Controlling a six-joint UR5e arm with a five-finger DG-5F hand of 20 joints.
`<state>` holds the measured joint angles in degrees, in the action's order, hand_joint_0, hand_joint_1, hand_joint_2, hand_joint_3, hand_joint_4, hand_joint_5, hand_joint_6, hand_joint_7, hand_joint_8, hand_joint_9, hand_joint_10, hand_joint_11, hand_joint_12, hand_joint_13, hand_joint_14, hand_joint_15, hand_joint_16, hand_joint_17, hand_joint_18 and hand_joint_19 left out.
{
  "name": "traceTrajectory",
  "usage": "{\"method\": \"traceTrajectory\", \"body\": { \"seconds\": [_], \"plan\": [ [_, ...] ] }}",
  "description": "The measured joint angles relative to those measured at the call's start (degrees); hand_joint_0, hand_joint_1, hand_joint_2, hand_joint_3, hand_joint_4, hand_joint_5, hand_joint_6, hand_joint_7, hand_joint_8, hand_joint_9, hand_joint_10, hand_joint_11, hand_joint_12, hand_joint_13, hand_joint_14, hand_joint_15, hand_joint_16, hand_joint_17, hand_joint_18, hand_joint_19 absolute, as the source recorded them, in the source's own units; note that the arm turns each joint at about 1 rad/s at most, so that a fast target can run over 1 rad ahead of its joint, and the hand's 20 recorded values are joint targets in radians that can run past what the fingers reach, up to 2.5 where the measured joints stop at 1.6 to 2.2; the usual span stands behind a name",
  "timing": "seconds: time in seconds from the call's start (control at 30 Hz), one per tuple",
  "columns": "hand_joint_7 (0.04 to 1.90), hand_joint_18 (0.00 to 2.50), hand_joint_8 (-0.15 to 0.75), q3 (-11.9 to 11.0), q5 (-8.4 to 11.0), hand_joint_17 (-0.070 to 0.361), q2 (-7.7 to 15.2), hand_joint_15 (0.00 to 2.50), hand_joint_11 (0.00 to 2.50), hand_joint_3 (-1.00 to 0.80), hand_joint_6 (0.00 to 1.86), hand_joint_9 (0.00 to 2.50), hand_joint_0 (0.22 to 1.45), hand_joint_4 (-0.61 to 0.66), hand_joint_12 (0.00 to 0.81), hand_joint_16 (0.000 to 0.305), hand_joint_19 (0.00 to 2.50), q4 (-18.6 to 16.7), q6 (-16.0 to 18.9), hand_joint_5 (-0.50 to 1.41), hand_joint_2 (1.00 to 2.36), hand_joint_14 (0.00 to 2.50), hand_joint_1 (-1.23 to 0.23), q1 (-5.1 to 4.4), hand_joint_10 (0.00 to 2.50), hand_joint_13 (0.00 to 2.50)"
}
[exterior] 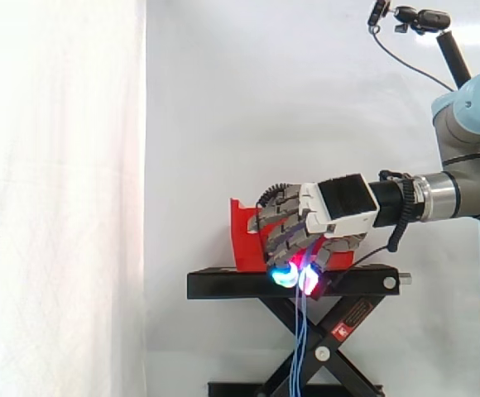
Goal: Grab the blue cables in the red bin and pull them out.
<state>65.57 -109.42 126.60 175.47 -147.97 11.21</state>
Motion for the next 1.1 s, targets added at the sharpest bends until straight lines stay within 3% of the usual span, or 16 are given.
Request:
{"method": "traceTrajectory", "body": {
  "seconds": [0.2,1.1],
  "plan": [
    [0.74,0.56,0.268,0.0,-0.28,0.116,0.03,0.34,0.53,-1.0,0.02,0.94,0.83,0.21,0.352,0.052,0.52,-0.09,0.01,0.88,1.0,0.01,-0.95,-0.03,0.02,0.61],
    [0.7,0.56,0.265,0.0,-0.34,0.117,-0.02,0.33,0.52,-1.0,0.02,0.94,0.83,0.21,0.351,0.052,0.52,3.56,0.01,0.87,1.0,0.01,-0.94,-0.45,0.02,0.61]
  ]
}}
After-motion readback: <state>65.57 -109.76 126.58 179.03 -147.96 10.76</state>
